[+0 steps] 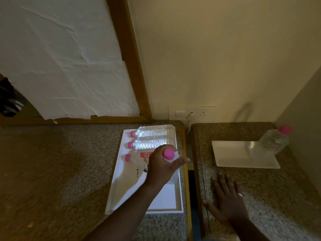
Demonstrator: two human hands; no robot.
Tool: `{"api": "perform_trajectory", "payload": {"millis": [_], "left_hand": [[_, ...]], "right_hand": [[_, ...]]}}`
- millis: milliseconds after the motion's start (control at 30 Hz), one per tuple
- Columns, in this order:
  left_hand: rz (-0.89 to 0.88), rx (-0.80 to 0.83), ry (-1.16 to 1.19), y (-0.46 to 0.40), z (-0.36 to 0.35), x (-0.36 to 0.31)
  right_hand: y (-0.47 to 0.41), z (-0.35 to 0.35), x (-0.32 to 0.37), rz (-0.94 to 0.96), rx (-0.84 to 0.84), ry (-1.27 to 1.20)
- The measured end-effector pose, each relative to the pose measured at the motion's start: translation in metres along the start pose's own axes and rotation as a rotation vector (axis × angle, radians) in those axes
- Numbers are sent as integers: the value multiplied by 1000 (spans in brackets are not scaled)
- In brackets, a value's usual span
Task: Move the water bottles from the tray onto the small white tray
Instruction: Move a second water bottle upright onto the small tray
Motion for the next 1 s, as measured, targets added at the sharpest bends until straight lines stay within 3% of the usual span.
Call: {"api": "perform_trajectory", "payload": {"millis": [200, 300, 567, 667, 767, 1000], "left_hand": [[-3, 287, -237, -4, -15, 10], [-34, 352, -342, -6, -5, 16], [-39, 149, -344, -28, -10, -27], [-89, 153, -268, -41, -50, -58], [-120, 259, -222, -56, -125, -77], [-101, 399, -204, -78, -270, -72]], "right_hand": [[2, -6, -5, -12, 22, -42], [0, -5, -4, -6, 45, -51], [30, 9, -97, -246, 52, -42], [44, 16, -145, -352, 46, -46], [52, 23, -178, -412, 38, -56], [49, 19, -190, -410, 37, -120]]}}
Point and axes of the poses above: each hand's wrist, its own y-axis away from the middle knuckle, its own z-axis out of the back of the hand, x = y × z, the point moved 8 cm from there along -y, towards the middle knuckle, and after that the axes turned 4 degrees about z, right-handed, at the moved point
